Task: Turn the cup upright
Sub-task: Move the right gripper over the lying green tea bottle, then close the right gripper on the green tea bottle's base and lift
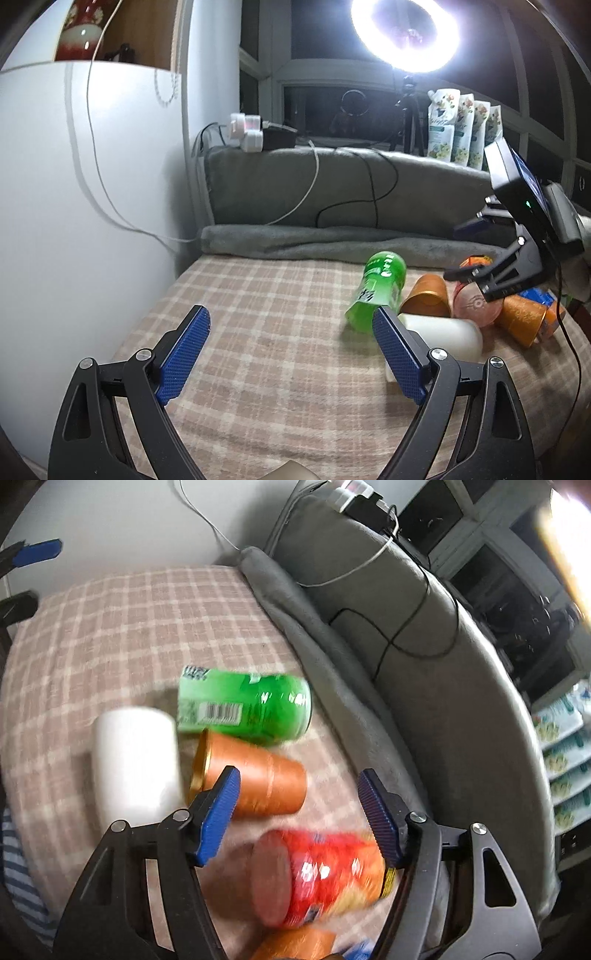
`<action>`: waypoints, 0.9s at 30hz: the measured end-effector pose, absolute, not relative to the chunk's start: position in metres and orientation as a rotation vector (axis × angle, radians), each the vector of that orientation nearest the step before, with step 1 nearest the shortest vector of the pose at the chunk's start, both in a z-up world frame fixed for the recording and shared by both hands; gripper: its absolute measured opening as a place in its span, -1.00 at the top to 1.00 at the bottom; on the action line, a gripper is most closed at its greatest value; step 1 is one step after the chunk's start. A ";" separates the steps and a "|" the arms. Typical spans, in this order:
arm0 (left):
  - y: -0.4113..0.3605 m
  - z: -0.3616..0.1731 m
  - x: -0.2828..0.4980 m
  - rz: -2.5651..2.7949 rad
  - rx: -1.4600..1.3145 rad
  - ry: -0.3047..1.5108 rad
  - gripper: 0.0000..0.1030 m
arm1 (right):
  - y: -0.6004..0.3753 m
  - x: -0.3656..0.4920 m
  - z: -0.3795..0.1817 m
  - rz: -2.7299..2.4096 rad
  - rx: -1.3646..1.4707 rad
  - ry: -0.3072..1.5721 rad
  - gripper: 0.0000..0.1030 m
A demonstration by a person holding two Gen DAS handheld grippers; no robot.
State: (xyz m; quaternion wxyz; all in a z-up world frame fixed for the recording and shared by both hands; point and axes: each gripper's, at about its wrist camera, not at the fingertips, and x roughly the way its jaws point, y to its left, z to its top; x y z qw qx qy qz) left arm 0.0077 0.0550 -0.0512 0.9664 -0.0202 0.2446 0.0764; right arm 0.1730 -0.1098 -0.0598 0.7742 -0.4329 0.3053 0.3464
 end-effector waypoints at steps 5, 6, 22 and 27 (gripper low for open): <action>0.067 -0.059 0.009 0.175 -0.058 0.523 -0.74 | -0.080 0.185 -0.064 0.806 -1.060 0.653 -0.34; 0.070 -0.060 0.010 0.178 -0.061 0.527 -0.74 | -0.073 0.188 -0.065 0.820 -1.084 0.651 -0.34; 0.110 -0.069 0.017 0.237 -0.149 0.566 -0.74 | -0.009 0.188 -0.104 0.997 -1.499 0.658 -0.34; 0.115 -0.072 0.022 0.243 -0.161 0.576 -0.74 | 0.005 0.191 -0.097 1.030 -1.501 0.627 -0.35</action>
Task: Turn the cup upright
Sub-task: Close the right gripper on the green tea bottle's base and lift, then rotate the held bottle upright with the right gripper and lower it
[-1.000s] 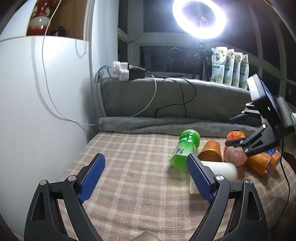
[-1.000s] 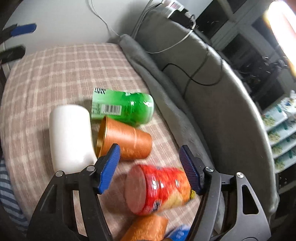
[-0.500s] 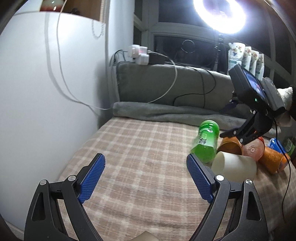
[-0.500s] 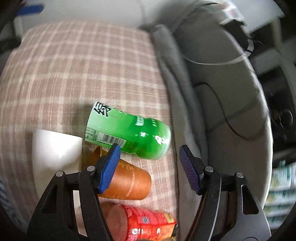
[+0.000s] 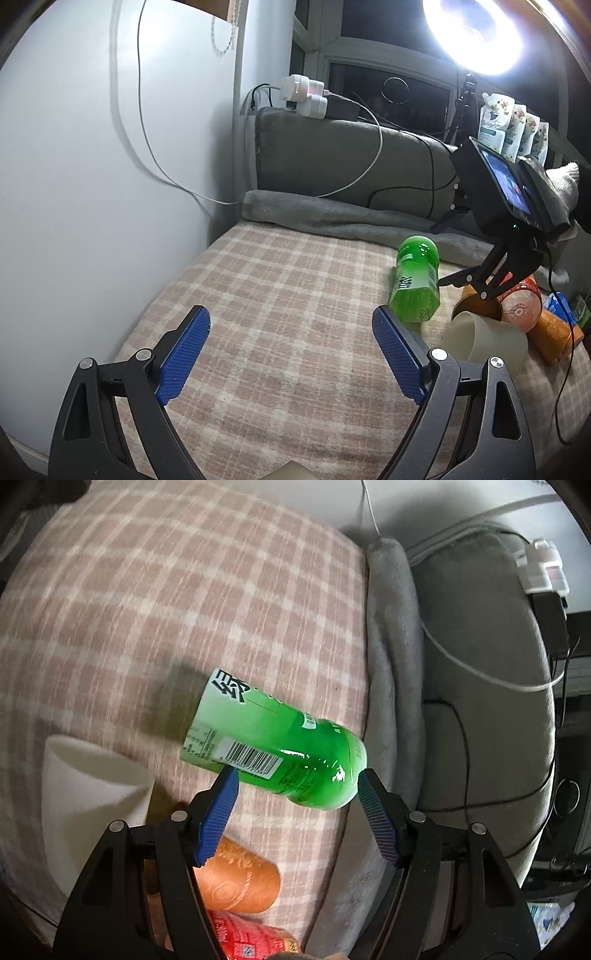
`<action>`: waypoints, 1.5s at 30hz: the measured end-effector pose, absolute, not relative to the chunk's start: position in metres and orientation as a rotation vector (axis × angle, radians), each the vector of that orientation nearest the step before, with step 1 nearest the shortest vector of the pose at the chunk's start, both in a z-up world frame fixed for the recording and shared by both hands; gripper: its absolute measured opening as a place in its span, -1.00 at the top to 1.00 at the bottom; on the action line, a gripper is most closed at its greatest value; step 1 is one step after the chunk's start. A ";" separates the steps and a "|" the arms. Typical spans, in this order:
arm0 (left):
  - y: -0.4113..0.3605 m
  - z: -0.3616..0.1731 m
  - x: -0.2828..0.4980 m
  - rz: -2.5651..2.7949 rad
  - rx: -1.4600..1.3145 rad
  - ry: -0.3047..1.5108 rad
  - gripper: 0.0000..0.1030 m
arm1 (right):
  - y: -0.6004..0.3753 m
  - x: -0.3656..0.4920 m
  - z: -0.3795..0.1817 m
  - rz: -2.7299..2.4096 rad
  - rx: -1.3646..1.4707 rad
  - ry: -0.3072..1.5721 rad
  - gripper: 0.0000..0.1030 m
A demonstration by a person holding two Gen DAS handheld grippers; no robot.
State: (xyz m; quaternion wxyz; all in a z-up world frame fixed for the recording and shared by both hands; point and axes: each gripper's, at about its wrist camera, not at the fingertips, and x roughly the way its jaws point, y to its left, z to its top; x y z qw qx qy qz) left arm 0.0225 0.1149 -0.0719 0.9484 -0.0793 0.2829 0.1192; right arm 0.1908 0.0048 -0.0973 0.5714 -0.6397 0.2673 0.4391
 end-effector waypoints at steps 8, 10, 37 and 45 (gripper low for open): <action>0.123 -0.071 0.032 0.216 -0.188 0.594 -0.74 | 0.018 0.209 -0.082 1.017 -1.390 0.669 -0.45; 0.123 -0.069 0.034 0.216 -0.183 0.588 -0.74 | 0.015 0.202 -0.086 1.013 -1.469 0.635 -0.45; 0.153 -0.078 0.037 0.317 -0.230 0.634 -0.74 | 0.079 0.205 -0.155 1.146 -1.766 0.436 -0.15; 0.146 -0.076 0.038 0.281 -0.230 0.623 -0.74 | 0.093 0.240 -0.103 1.124 -1.436 0.564 -0.14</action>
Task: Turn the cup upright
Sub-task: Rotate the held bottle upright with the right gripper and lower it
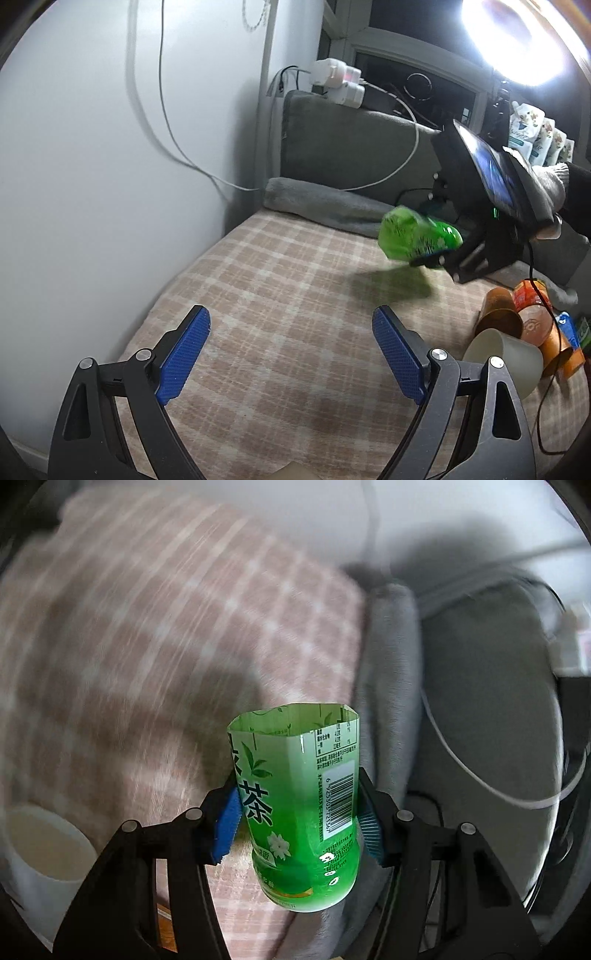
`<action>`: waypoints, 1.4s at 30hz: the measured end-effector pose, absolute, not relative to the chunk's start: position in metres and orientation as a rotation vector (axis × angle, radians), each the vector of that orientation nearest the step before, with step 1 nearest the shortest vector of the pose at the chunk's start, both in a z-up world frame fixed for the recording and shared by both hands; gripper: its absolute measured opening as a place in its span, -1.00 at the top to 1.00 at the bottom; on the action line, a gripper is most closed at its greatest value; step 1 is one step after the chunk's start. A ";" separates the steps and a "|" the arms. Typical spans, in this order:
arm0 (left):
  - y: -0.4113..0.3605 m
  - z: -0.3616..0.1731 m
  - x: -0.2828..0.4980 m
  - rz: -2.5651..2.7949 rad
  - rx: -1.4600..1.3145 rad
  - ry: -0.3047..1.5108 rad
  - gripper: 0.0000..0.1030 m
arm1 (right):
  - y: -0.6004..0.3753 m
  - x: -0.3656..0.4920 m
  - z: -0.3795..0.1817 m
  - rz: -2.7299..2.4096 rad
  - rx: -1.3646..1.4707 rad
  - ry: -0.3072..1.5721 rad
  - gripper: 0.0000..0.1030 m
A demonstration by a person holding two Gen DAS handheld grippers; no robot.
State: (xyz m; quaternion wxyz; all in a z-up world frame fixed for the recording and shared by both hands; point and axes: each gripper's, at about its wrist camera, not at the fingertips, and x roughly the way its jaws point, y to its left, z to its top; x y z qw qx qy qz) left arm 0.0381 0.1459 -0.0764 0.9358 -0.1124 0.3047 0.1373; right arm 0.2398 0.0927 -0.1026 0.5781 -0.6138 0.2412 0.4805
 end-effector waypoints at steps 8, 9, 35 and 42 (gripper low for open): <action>0.139 -0.063 0.026 0.245 -0.233 0.578 -0.74 | 0.074 0.232 -0.037 1.038 -1.219 0.551 -0.14; 0.138 -0.060 0.023 0.238 -0.234 0.570 -0.74 | 0.071 0.229 -0.026 1.028 -1.185 0.554 -0.14; 0.049 -0.030 -0.034 -0.111 -0.138 0.534 -0.74 | -0.168 0.091 0.011 0.648 -0.180 0.972 -0.14; 0.019 -0.044 -0.027 -0.252 -0.165 0.656 -0.74 | -0.226 0.079 -0.077 0.625 0.186 1.221 -0.15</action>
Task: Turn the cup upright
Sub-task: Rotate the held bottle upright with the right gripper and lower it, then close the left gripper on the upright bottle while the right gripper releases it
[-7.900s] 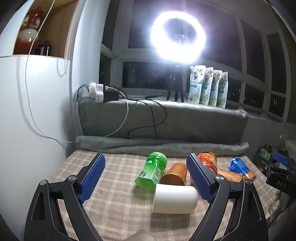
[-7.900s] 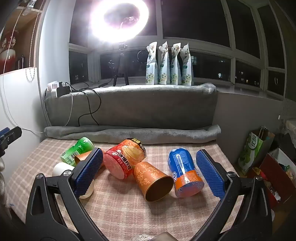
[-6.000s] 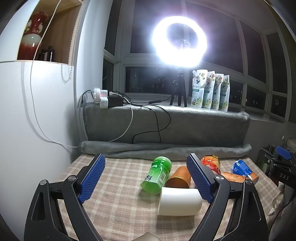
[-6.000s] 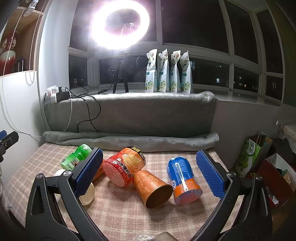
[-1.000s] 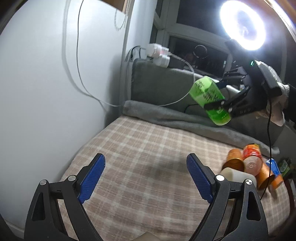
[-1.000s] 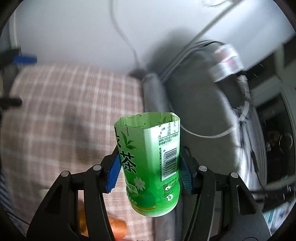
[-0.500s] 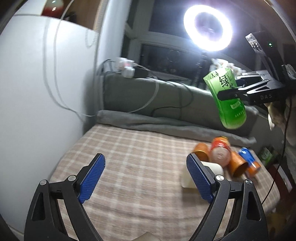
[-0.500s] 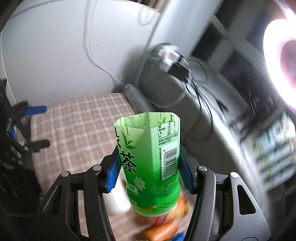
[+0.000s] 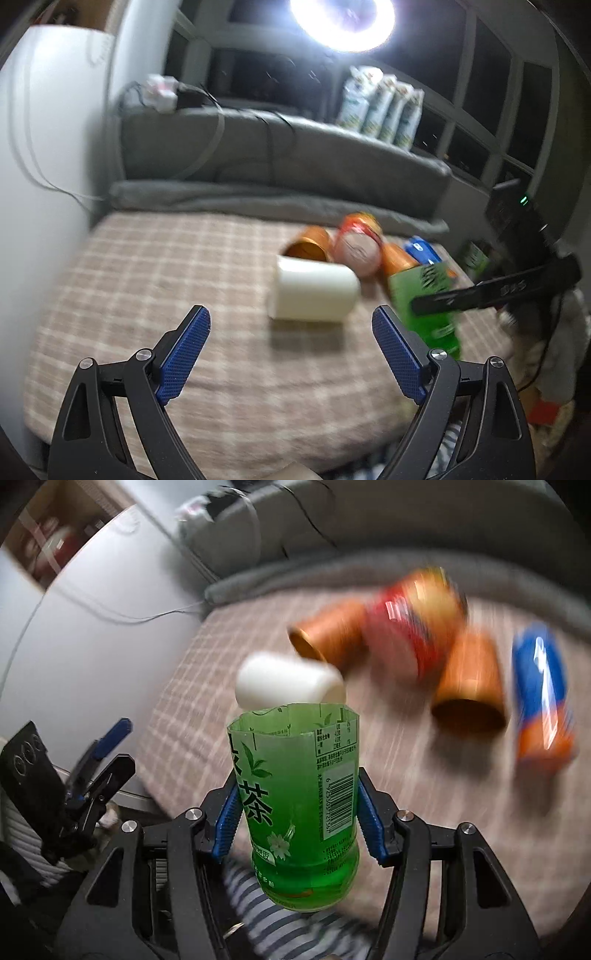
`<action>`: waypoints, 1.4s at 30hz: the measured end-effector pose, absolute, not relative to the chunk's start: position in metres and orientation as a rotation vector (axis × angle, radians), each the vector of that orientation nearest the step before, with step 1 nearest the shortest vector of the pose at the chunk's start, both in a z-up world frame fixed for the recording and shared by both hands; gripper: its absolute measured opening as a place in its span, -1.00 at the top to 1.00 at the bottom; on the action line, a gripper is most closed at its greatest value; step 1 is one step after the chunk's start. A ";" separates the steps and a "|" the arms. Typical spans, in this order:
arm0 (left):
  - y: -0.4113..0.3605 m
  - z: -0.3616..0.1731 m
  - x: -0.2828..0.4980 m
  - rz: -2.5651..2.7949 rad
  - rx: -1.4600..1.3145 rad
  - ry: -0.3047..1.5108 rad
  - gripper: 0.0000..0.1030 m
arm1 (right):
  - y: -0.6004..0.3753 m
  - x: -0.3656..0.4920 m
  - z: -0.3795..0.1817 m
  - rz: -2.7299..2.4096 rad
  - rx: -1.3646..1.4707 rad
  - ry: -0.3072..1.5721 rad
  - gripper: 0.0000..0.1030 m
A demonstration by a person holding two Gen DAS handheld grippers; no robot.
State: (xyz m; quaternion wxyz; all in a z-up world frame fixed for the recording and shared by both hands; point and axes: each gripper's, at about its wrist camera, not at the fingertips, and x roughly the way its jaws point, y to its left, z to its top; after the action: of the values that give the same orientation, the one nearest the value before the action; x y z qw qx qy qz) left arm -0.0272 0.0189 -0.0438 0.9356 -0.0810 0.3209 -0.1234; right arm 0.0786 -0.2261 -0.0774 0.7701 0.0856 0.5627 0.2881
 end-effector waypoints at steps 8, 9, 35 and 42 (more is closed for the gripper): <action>-0.012 -0.060 -0.012 -0.375 -0.187 0.783 -0.74 | -0.242 0.080 -0.106 0.595 0.255 1.262 -0.15; -0.014 -0.062 -0.009 -0.388 -0.196 0.799 -0.74 | -0.241 0.080 -0.105 0.593 0.252 1.260 -0.15; -0.050 -0.095 0.052 -0.536 -0.490 1.055 -0.74 | -0.312 0.029 -0.047 0.365 0.111 0.885 -0.56; -0.068 -0.108 0.066 -0.550 -0.527 1.108 -0.71 | -0.343 0.011 -0.049 0.296 0.161 0.861 -0.56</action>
State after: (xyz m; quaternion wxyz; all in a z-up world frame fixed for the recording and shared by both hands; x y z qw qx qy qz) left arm 0.0660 -0.0681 -0.1078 0.7823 -0.2443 0.5132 -0.2549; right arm 0.0112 -0.3432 -0.0494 0.8951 0.0775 0.4153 0.1426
